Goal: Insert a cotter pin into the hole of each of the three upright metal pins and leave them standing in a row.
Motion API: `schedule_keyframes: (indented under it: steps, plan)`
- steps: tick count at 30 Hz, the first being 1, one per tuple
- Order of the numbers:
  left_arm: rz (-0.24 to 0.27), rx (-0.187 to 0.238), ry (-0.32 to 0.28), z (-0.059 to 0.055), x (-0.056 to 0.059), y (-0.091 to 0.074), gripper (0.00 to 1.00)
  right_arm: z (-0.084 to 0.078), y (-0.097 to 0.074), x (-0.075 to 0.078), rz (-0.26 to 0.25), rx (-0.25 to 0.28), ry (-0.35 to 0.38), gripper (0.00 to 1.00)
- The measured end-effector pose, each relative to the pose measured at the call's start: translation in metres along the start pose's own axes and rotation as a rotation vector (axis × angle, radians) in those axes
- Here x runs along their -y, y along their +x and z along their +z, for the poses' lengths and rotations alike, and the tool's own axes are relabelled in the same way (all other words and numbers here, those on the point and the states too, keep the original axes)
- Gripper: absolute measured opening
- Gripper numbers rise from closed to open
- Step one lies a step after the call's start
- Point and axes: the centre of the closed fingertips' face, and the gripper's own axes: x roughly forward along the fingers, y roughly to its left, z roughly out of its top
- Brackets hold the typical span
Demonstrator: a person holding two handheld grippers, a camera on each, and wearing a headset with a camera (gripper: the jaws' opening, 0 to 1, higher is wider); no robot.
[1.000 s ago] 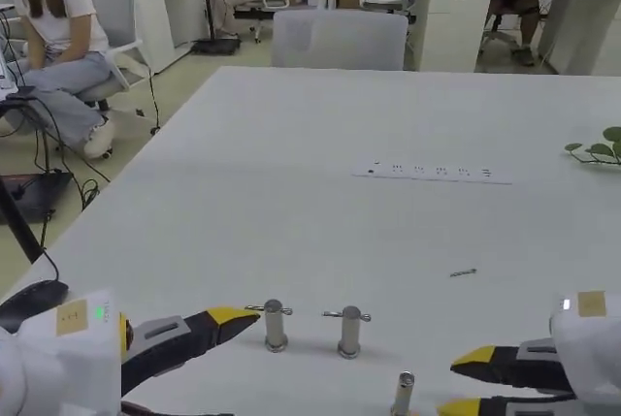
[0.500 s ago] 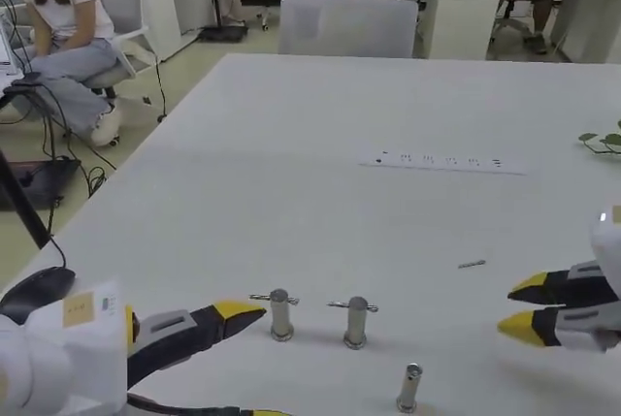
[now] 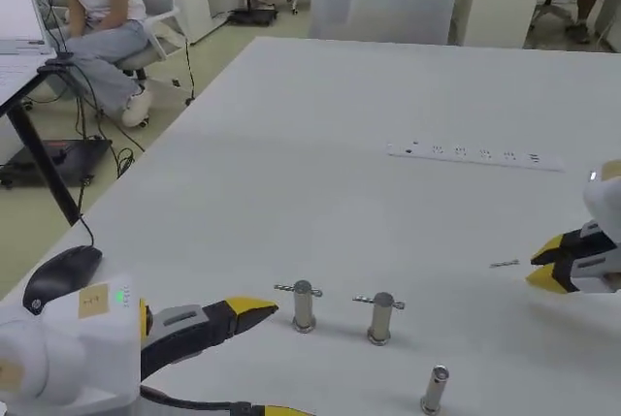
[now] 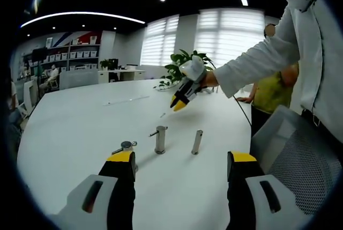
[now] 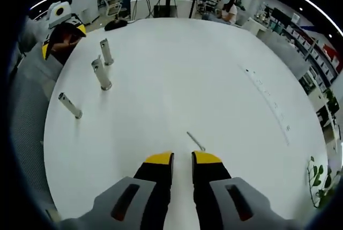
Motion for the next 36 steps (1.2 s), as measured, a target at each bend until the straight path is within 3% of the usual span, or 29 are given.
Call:
schedule_keyframes:
  steps: [5, 9, 25, 27, 36]
  plan:
    - [0.012, -0.008, -0.004, -0.003, -0.002, -0.003, 0.69, -0.007, 0.009, 0.015, 0.004, -0.057, -0.056, 0.13]
    - [0.020, -0.006, -0.009, -0.003, -0.004, -0.006, 0.69, -0.007, 0.015, 0.020, 0.032, -0.071, -0.084, 0.12]
    - [0.037, -0.013, -0.023, -0.006, -0.009, -0.011, 0.68, -0.006, 0.036, 0.018, 0.160, -0.162, -0.235, 0.10]
    - [0.041, -0.013, -0.025, -0.006, -0.010, -0.013, 0.68, -0.003, 0.037, 0.018, 0.181, -0.155, -0.252, 0.09]
    - [0.050, -0.018, -0.029, -0.007, -0.012, -0.016, 0.68, -0.005, 0.037, 0.015, 0.281, -0.216, -0.332, 0.08]
